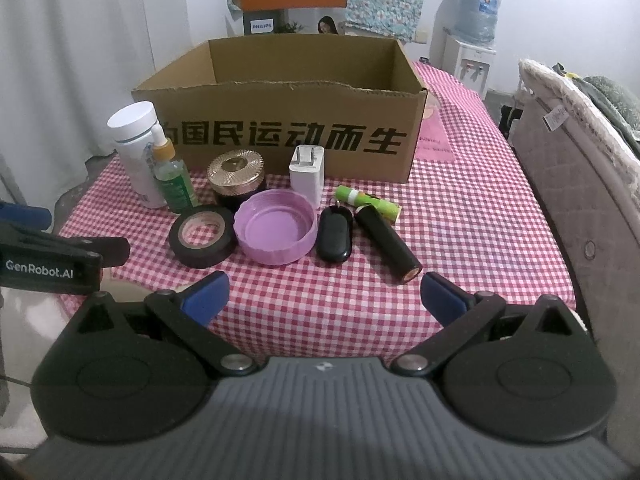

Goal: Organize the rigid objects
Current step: 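Move the right tool toward the black cylinder beside the purple lid, then close the right gripper on the black cylinder and lift it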

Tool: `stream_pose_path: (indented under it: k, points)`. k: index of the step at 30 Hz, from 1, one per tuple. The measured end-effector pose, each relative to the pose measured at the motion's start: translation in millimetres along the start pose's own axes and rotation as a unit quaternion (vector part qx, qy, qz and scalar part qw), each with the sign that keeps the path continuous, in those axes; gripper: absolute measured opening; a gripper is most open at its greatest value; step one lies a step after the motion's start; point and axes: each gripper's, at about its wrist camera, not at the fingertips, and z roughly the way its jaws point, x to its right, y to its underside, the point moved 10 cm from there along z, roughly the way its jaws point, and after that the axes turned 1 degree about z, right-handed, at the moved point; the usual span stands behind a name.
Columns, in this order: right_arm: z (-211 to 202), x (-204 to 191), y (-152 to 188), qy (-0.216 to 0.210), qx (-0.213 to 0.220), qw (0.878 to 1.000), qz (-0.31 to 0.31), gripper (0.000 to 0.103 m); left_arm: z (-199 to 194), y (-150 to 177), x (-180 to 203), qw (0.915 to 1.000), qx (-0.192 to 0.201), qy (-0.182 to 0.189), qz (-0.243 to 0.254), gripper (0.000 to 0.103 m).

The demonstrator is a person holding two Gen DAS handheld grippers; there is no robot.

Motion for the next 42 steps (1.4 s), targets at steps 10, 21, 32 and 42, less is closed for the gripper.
stream_pose_path:
  k: [10, 21, 32, 42]
  points:
    - [-1, -1, -1, -0.003, 0.003, 1.000, -0.001, 0.102, 1, 0, 1, 1.0000, -0.002, -0.002, 0.001, 0.103]
    - [2, -2, -1, -0.006, 0.001, 1.000, 0.000, 0.102, 3, 1, 0, 1.0000, -0.007, -0.006, 0.003, 0.103]
    - [9, -2, -5, -0.010, -0.001, 1.000, -0.001, 0.102, 10, -1, 5, 0.9999, -0.010, 0.000, 0.012, 0.103]
    - [9, 29, -19, 0.000, 0.038, 0.999, 0.011, 0.102, 3, -23, 48, 0.9918, 0.059, 0.079, 0.081, 0.103]
